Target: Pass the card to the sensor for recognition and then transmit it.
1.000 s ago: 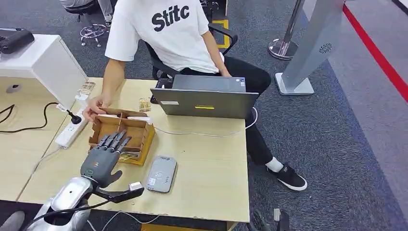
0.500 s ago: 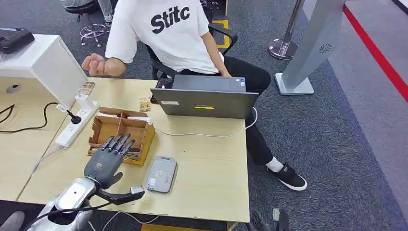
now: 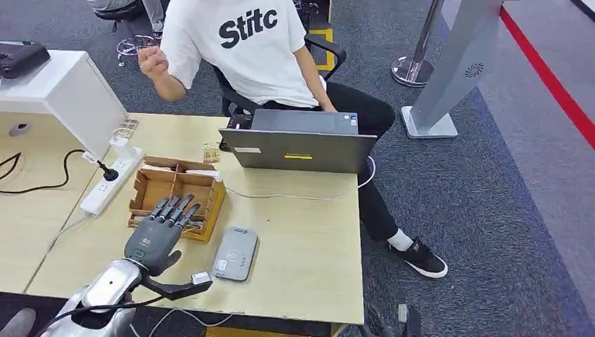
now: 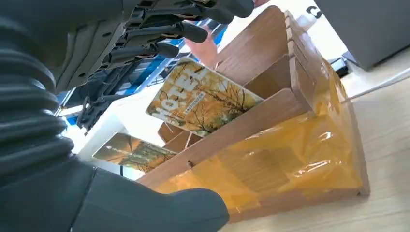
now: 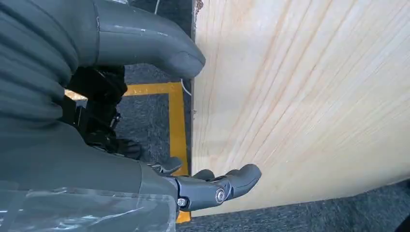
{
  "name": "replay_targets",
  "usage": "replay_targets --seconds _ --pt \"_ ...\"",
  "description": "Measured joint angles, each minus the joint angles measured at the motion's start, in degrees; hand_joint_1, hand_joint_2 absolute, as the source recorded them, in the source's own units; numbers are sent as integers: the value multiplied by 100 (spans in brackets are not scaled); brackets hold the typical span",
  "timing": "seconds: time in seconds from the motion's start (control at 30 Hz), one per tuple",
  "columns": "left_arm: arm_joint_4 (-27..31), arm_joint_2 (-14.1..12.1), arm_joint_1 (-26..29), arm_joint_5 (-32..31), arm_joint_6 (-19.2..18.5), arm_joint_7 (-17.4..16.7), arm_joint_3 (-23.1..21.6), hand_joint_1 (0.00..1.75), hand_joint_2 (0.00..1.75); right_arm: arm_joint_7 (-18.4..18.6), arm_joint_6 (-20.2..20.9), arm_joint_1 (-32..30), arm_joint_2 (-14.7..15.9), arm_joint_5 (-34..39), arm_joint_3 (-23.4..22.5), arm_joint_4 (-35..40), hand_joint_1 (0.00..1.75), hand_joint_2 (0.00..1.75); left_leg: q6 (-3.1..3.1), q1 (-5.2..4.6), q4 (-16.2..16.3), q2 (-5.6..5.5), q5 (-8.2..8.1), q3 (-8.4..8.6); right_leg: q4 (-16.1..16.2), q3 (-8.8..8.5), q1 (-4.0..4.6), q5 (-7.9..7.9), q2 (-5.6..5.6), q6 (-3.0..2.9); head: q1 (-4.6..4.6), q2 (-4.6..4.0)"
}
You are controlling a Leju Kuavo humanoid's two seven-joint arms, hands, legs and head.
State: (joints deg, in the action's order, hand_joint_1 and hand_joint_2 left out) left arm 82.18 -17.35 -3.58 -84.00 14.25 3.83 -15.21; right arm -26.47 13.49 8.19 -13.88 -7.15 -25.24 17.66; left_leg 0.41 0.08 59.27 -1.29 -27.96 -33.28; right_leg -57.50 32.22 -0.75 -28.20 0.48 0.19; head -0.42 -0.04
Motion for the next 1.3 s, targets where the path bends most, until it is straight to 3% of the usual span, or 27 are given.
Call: replay_targets --seconds 0.63,0.67,0.7,0.73,1.3 --pt "-4 42 -2 0 138 2 -22 0 175 -7 -2 -1 0 13 2 -2 0 175 0 0 0 0 0 0 0 0 0 0 0 0 0 -2" --pt "-4 46 -2 0 135 0 -22 7 175 -9 -2 -1 0 13 2 -2 0 175 0 0 0 0 0 0 0 0 0 0 0 0 0 0" --pt "-4 50 -2 0 138 2 -22 143 175 -9 -2 -1 0 15 2 -2 0 175 0 0 0 0 0 0 0 0 0 0 0 0 0 0" --pt "-4 52 -2 0 138 2 -22 175 175 -9 -2 -2 0 20 2 -2 0 175 0 0 0 0 0 0 0 0 0 0 0 0 0 0" --pt "-4 107 -38 125 127 13 -15 175 175 -17 -17 -4 0 39 2 -4 0 175 0 0 0 0 0 0 0 0 0 0 1 0 0 -2"
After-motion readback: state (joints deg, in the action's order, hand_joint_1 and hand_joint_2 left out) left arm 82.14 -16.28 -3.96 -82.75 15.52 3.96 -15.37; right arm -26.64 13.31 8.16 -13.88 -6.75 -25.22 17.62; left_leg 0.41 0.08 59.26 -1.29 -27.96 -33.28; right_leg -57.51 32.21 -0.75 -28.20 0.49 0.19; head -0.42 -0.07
